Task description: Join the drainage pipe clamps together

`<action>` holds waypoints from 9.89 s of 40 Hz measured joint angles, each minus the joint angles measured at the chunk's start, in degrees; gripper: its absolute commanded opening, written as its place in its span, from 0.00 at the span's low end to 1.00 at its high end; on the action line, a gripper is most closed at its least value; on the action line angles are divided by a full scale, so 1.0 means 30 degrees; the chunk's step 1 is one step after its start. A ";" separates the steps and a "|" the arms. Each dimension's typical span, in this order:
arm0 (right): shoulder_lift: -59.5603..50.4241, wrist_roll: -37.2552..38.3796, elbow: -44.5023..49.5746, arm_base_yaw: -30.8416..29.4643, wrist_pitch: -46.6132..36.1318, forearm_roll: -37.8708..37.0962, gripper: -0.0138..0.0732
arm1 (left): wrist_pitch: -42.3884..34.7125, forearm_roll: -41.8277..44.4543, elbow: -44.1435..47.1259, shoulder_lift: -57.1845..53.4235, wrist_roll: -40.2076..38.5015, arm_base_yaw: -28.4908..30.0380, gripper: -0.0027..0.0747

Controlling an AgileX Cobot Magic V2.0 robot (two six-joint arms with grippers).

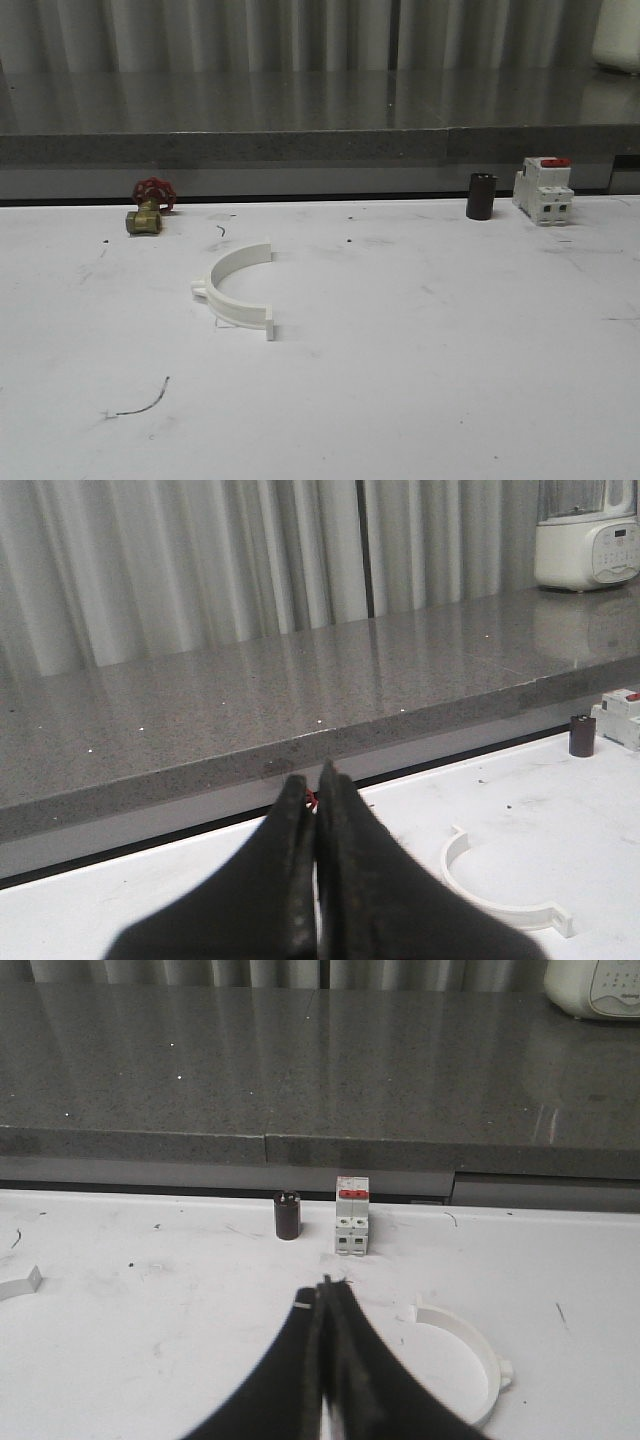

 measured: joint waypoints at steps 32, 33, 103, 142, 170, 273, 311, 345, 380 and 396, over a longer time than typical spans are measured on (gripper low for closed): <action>0.3016 0.0079 -0.1494 -0.0122 0.0507 -0.0321 0.83 | 0.0000 0.0000 0.0000 0.0000 0.0000 0.0000 0.01; 0.3601 0.0130 -0.1760 -0.0212 0.0697 -0.0321 0.83 | 0.0000 0.0000 0.0000 0.0000 0.0000 0.0000 0.01; 3.1766 -0.2624 -1.7865 -0.6204 0.9957 -0.1766 0.78 | 0.0000 0.0000 0.0000 0.0000 0.0000 0.0000 0.01; 2.9679 0.0154 -1.7865 -0.5565 1.1071 -0.3305 0.36 | 0.0000 0.0000 0.0000 0.0000 0.0000 0.0000 0.01; 2.8980 1.2564 -1.8023 0.7234 1.1406 -0.6057 0.36 | 0.0000 0.0000 0.0000 0.0000 0.0000 0.0000 0.01; 3.5187 1.5276 -2.4914 1.1182 1.1807 -0.4479 0.36 | 0.0000 0.0000 0.0000 0.0000 0.0000 0.0000 0.01; 3.5681 1.5670 -2.4992 1.1190 1.1947 -0.3899 0.36 | 0.0000 0.0000 0.0000 0.0000 0.0000 0.0000 0.01; 3.5841 1.5772 -2.5623 1.1255 1.2061 -0.3966 0.74 | 0.0000 0.0000 0.0000 0.0000 0.0000 0.0000 0.01; 3.0997 1.2973 -2.4926 1.1255 1.4967 -0.3394 0.02 | 0.0000 0.0000 0.0000 0.0000 0.0000 0.0000 0.01; 2.3564 1.0355 -1.6008 0.7272 1.2255 -0.3650 0.02 | 0.0000 0.0000 0.0000 0.0000 0.0000 0.0000 0.01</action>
